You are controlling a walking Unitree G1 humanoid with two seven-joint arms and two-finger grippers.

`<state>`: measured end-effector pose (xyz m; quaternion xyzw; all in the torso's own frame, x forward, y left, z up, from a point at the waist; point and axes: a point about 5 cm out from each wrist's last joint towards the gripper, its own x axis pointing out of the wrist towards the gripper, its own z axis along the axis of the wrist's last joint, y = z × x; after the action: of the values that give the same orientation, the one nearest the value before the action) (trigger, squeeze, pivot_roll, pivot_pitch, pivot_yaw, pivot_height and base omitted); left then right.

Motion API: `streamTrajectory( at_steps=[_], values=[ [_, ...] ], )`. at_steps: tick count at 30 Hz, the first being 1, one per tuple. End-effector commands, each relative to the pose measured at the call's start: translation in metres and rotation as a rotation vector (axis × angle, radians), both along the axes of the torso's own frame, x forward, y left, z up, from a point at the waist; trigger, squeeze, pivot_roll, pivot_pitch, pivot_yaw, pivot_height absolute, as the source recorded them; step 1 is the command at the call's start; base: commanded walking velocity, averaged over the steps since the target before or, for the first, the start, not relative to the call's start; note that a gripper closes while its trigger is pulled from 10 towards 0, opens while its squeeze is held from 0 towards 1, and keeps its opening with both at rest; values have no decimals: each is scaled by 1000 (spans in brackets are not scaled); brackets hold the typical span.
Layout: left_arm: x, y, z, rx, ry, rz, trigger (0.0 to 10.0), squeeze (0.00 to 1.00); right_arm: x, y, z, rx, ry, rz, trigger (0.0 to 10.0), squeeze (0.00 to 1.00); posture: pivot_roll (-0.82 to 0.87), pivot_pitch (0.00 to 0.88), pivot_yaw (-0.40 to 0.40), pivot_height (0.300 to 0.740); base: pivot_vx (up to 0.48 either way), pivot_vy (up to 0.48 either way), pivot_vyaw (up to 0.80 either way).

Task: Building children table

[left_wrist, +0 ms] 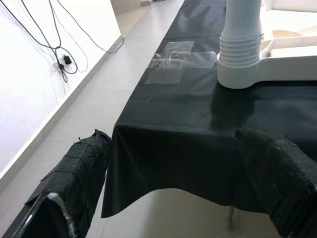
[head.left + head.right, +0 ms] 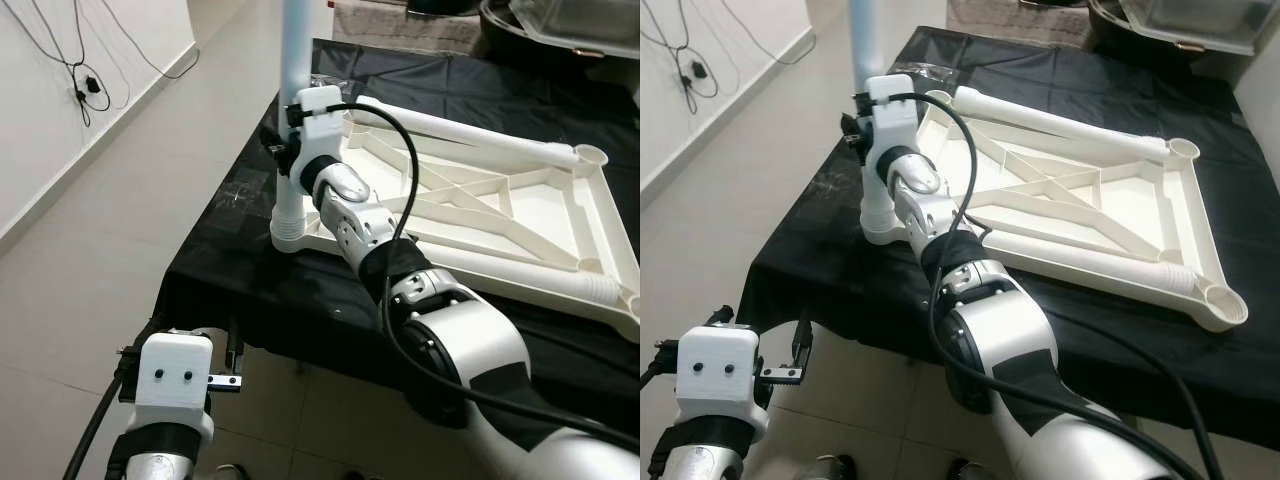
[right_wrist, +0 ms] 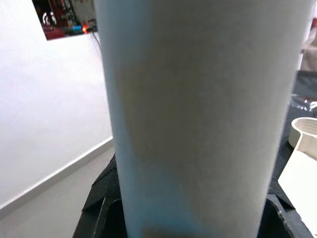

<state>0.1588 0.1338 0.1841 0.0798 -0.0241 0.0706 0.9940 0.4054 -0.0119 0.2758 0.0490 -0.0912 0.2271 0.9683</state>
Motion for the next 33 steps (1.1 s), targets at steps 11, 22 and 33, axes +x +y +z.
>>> streamTrajectory(
  at_steps=[11,22,33],
  values=[
    [1,-4,-9,-10,41,-20,10000,0,-5,-28,-48,231,55,-289,10000,0,169,253,-44,740,0,0,0],
    [1,-1,-9,-4,41,-15,10000,0,-13,-24,-44,44,-103,-331,10000,0,169,249,-42,740,0,0,0],
    [3,-2,-9,-4,35,-16,10000,0,-4,-25,-40,-261,-113,-402,10000,0,164,251,-47,740,0,0,0]
  ],
)
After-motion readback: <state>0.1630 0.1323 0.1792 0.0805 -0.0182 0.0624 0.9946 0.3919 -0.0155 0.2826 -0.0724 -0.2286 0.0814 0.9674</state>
